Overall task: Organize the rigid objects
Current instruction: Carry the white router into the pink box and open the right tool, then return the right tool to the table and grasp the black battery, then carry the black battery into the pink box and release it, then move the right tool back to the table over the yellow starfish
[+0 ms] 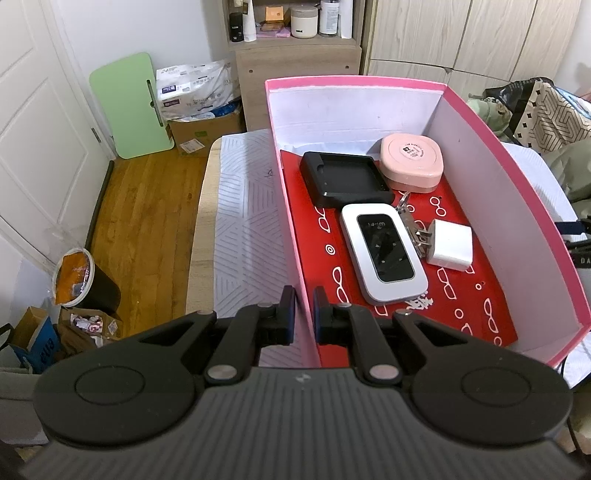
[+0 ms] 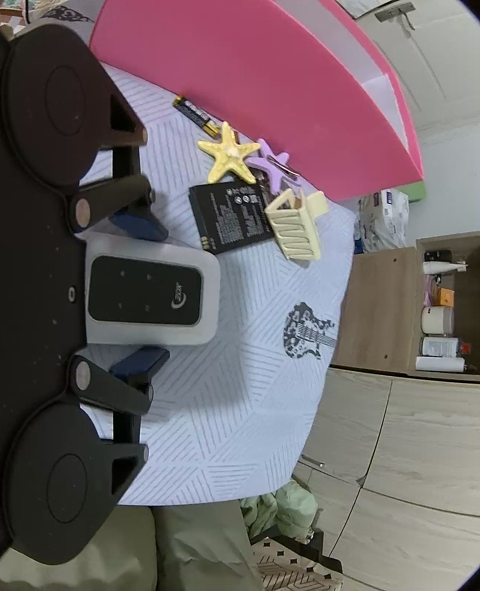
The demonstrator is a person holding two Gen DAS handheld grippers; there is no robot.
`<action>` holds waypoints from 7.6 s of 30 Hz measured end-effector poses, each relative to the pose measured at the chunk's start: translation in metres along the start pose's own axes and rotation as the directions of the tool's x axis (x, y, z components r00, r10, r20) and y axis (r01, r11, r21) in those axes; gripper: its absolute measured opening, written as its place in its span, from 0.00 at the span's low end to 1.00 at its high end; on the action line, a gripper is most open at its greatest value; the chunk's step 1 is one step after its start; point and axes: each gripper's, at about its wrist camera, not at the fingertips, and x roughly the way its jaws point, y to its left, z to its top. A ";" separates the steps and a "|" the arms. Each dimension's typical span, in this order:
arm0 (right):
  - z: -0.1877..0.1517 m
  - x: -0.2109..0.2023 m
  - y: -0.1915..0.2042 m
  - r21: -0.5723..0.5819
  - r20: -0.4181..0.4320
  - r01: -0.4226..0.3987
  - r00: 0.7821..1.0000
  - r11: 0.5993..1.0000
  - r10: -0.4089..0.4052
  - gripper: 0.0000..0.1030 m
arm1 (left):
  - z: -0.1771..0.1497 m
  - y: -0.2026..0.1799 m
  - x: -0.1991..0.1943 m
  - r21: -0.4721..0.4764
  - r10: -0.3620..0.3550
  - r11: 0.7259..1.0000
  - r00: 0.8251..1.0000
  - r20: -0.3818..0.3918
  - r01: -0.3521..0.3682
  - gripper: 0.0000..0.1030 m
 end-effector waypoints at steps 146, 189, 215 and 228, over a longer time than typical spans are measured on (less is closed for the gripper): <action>0.070 -0.098 0.129 -0.357 0.025 -0.482 0.851 0.800 0.524 0.52 | -0.009 -0.017 -0.008 0.104 0.064 0.993 0.997 -0.037 -0.060 0.07; 0.088 0.011 0.229 -0.643 -0.356 -0.242 0.935 0.727 -0.004 0.50 | -0.012 -0.012 -0.011 0.086 0.023 0.996 1.000 -0.008 -0.022 0.09; 0.025 -0.070 0.071 -0.314 0.137 -0.237 0.947 0.919 0.291 0.56 | -0.011 -0.014 -0.010 0.055 0.036 0.998 0.999 -0.010 -0.036 0.09; 0.021 0.005 0.070 -0.294 0.148 -0.262 0.938 0.919 0.315 0.55 | -0.010 -0.014 -0.010 0.055 0.042 0.998 0.999 -0.004 -0.042 0.09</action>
